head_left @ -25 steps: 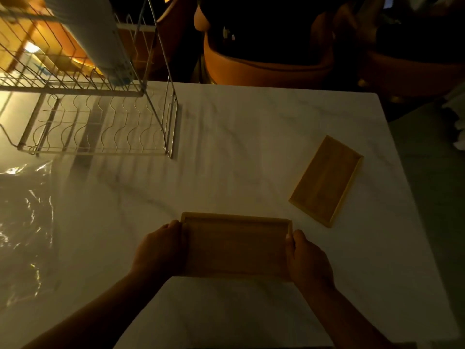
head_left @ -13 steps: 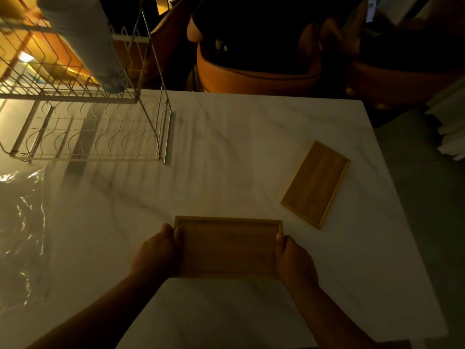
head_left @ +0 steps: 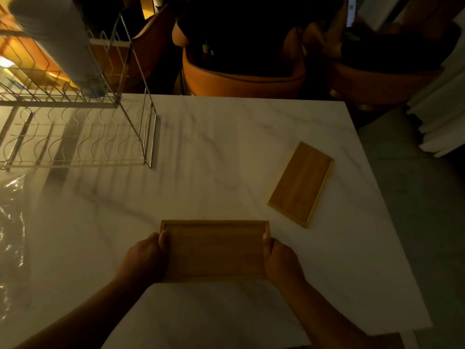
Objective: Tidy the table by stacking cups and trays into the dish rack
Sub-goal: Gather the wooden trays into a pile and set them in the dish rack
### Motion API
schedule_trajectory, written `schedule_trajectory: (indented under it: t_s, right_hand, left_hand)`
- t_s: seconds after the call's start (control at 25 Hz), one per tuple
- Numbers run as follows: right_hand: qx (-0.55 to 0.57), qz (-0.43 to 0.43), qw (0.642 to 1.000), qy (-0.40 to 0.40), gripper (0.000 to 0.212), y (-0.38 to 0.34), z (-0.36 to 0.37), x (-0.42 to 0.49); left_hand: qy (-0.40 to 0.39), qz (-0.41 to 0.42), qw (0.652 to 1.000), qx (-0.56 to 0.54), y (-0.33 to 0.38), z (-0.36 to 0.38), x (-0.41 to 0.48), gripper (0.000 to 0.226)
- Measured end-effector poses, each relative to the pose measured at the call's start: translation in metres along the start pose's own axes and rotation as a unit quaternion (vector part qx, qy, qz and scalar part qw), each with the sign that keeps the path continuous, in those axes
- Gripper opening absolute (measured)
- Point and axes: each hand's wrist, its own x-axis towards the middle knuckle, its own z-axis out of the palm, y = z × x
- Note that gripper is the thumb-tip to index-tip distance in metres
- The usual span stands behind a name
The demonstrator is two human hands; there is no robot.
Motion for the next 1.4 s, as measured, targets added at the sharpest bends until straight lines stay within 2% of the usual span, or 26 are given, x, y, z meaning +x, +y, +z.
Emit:
schedule_trajectory:
  t_s: [0.08, 0.24, 0.28, 0.36, 0.44, 0.52, 0.6, 0.64, 0.68, 0.72, 0.84, 0.96, 1.12, 1.2, 1.28, 1.32, 1.4]
  right_hand:
    - [0.003, 0.001, 1.0, -0.007, 0.053, 0.004, 0.001, 0.0]
    - [-0.015, -0.026, 0.999, 0.039, 0.03, 0.008, 0.003, -0.001]
    - [-0.015, -0.022, 0.999, 0.032, 0.033, 0.008, 0.003, -0.001]
    - [0.014, -0.003, 1.0, -0.018, 0.054, 0.011, 0.004, -0.001]
    - [0.079, 0.056, 0.993, -0.068, 0.065, 0.019, 0.005, 0.006]
    - [0.168, 0.215, 0.949, -0.16, 0.075, 0.03, -0.002, 0.027]
    - [0.282, 0.373, 0.863, -0.189, 0.077, 0.046, -0.007, 0.049]
    - [0.332, 0.419, 0.823, -0.19, 0.077, 0.055, -0.01, 0.058]
    - [0.361, 0.443, 0.798, -0.191, 0.077, 0.062, -0.012, 0.065]
    - [0.368, 0.451, 0.789, -0.195, 0.078, 0.068, -0.015, 0.072]
    - [0.353, 0.445, 0.795, -0.214, 0.074, 0.08, -0.019, 0.085]
    - [0.331, 0.436, 0.803, -0.237, 0.069, 0.093, -0.024, 0.094]
    - [0.302, 0.426, 0.81, -0.269, 0.063, 0.129, -0.034, 0.111]
    - [0.265, 0.407, 0.843, -0.233, 0.062, 0.155, -0.044, 0.124]
    - [0.159, 0.36, 0.907, -0.147, 0.059, 0.182, -0.051, 0.138]
    - [0.112, 0.339, 0.927, -0.11, 0.057, 0.191, -0.054, 0.143]
    - [0.069, 0.313, 0.944, -0.08, 0.054, 0.201, -0.056, 0.147]
  left_hand:
    - [-0.014, 0.016, 0.999, 0.03, 0.001, -0.002, 0.0, 0.049]
    - [-0.011, 0.001, 0.999, 0.035, 0.003, -0.008, -0.002, 0.056]
    - [-0.007, -0.006, 0.999, 0.04, 0.004, -0.009, -0.003, 0.059]
    - [-0.006, -0.015, 0.998, 0.054, 0.003, -0.011, -0.002, 0.061]
    - [-0.008, -0.041, 0.998, 0.046, -0.001, -0.013, 0.002, 0.052]
    - [-0.003, -0.063, 0.997, 0.038, -0.001, -0.017, 0.009, 0.044]
    - [0.029, -0.044, 0.998, 0.046, 0.004, -0.023, 0.017, 0.045]
    - [0.045, -0.026, 0.997, 0.058, 0.011, -0.026, 0.023, 0.047]
    - [0.055, -0.006, 0.996, 0.071, 0.021, -0.029, 0.03, 0.048]
    - [0.056, 0.012, 0.995, 0.08, 0.034, -0.031, 0.038, 0.048]
    - [0.028, 0.091, 0.991, 0.093, 0.088, -0.028, 0.066, 0.044]
    - [-0.046, 0.168, 0.979, 0.104, 0.15, -0.012, 0.094, 0.048]
    - [-0.127, 0.157, 0.969, 0.141, 0.214, 0.021, 0.127, 0.067]
    - [-0.135, 0.134, 0.97, 0.15, 0.235, 0.039, 0.14, 0.077]
    - [-0.109, 0.124, 0.976, 0.143, 0.255, 0.053, 0.152, 0.086]
    - [-0.091, 0.12, 0.979, 0.135, 0.264, 0.058, 0.159, 0.091]
    - [-0.072, 0.11, 0.983, 0.131, 0.281, 0.066, 0.173, 0.101]
